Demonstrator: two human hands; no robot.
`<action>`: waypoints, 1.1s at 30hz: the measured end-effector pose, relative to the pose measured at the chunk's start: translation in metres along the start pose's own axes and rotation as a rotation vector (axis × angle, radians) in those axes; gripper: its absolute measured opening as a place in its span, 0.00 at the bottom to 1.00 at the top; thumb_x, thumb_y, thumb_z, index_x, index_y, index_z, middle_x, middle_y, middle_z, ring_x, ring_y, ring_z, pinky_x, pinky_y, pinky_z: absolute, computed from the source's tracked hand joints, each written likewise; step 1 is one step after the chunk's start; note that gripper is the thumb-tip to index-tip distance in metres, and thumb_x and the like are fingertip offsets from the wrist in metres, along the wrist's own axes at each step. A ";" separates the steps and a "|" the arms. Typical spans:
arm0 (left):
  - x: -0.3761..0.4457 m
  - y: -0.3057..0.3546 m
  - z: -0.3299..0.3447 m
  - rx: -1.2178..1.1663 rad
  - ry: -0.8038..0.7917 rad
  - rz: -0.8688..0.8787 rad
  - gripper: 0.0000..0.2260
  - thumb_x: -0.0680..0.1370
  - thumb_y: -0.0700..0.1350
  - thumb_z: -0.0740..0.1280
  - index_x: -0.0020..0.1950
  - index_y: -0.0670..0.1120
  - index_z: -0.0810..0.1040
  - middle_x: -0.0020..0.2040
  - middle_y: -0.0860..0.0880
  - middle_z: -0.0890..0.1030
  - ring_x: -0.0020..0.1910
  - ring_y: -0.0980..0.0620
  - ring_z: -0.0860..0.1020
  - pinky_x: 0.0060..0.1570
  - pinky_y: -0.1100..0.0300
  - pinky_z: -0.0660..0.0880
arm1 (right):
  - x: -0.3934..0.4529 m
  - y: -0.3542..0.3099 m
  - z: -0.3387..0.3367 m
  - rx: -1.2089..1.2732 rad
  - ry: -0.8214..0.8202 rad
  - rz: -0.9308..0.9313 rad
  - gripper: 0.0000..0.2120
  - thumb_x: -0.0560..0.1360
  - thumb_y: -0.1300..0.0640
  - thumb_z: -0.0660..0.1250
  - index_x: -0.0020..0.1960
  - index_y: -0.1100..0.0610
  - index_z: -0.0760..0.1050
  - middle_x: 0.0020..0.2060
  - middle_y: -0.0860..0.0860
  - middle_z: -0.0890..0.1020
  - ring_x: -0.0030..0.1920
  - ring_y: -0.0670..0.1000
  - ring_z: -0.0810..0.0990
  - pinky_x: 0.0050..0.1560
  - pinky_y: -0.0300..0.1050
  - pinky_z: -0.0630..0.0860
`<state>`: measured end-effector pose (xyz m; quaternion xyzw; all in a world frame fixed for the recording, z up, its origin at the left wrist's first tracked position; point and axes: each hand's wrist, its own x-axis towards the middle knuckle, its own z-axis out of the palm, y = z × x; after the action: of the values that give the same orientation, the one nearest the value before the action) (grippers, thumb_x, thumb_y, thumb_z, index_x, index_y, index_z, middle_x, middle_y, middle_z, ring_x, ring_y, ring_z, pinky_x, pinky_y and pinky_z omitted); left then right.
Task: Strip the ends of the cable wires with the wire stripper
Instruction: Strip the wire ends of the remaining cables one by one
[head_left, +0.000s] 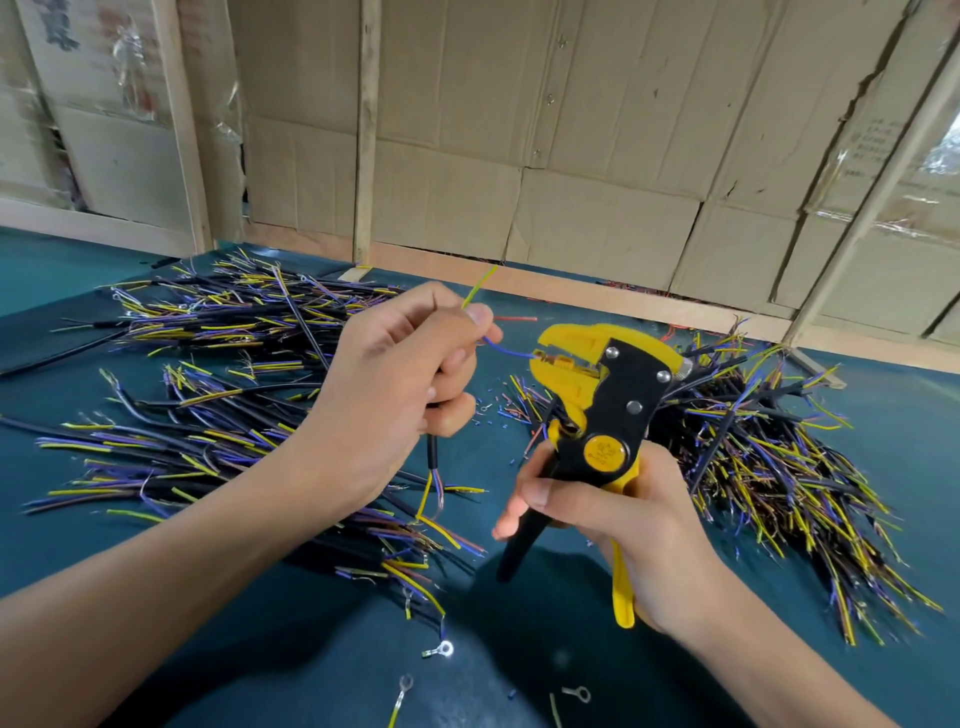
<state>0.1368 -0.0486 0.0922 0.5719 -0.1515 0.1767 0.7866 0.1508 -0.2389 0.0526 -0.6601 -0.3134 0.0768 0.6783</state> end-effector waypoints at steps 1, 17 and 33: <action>-0.001 -0.002 0.001 0.005 -0.013 0.000 0.11 0.77 0.41 0.66 0.40 0.34 0.73 0.33 0.44 0.56 0.26 0.53 0.54 0.24 0.67 0.56 | 0.000 0.000 0.002 0.015 -0.005 0.000 0.03 0.70 0.66 0.70 0.41 0.67 0.80 0.37 0.68 0.81 0.39 0.66 0.84 0.44 0.56 0.80; -0.007 -0.011 0.009 0.023 -0.019 0.094 0.16 0.82 0.43 0.64 0.35 0.50 0.79 0.35 0.39 0.54 0.27 0.51 0.54 0.23 0.65 0.58 | 0.000 0.004 0.000 0.029 -0.025 -0.001 0.08 0.69 0.62 0.71 0.42 0.68 0.79 0.38 0.69 0.81 0.40 0.65 0.84 0.47 0.55 0.79; -0.007 -0.018 0.007 0.277 0.094 0.119 0.12 0.82 0.45 0.65 0.39 0.47 0.78 0.27 0.50 0.61 0.24 0.52 0.59 0.24 0.63 0.62 | 0.000 0.004 0.009 0.273 0.083 0.126 0.08 0.58 0.59 0.71 0.33 0.63 0.77 0.28 0.62 0.75 0.26 0.61 0.77 0.33 0.55 0.79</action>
<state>0.1387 -0.0613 0.0760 0.6562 -0.1222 0.2688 0.6944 0.1475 -0.2312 0.0480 -0.5828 -0.2296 0.1336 0.7680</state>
